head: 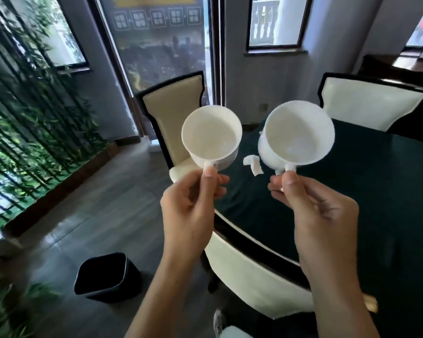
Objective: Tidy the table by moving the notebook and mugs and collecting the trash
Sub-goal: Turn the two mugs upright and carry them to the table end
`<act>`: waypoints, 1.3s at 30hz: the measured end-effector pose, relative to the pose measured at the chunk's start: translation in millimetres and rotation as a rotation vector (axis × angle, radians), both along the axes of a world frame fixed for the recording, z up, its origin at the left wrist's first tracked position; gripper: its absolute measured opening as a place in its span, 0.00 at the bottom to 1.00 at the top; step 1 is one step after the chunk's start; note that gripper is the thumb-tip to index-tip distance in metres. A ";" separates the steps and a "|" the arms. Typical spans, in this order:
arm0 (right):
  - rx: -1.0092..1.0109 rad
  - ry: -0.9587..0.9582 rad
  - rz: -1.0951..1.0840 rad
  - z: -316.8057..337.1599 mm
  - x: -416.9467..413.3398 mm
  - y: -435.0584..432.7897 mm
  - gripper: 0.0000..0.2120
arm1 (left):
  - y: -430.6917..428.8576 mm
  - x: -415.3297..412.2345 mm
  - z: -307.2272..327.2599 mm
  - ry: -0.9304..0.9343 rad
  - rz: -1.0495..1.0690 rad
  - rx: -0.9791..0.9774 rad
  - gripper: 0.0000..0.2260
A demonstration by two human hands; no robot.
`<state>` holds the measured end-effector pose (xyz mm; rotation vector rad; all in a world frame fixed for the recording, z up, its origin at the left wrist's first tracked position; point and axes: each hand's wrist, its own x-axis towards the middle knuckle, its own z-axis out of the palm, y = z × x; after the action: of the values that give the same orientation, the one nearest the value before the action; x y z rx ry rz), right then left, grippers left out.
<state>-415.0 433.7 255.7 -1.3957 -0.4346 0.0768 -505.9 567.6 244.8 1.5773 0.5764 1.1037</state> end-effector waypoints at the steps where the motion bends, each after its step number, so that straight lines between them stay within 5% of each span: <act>1: 0.014 -0.003 -0.006 1.1 7.5 15.2 0.09 | 15.2 7.6 1.6 -0.002 -0.006 0.008 0.14; 19: -0.053 0.043 -0.163 -5.0 74.6 180.8 0.08 | 200.7 92.6 8.7 0.018 -0.194 -0.044 0.15; 31: -0.218 0.183 -0.442 -57.9 96.6 249.0 0.10 | 304.1 148.3 -46.2 0.305 -0.510 -0.114 0.17; 39: -0.239 0.375 -0.408 -86.8 115.6 234.1 0.12 | 309.8 186.7 -83.7 0.426 -0.623 -0.214 0.17</act>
<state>-299.5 667.8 168.9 -1.6377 0.1803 0.0559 -319.3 877.5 161.1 1.6453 0.4133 0.2334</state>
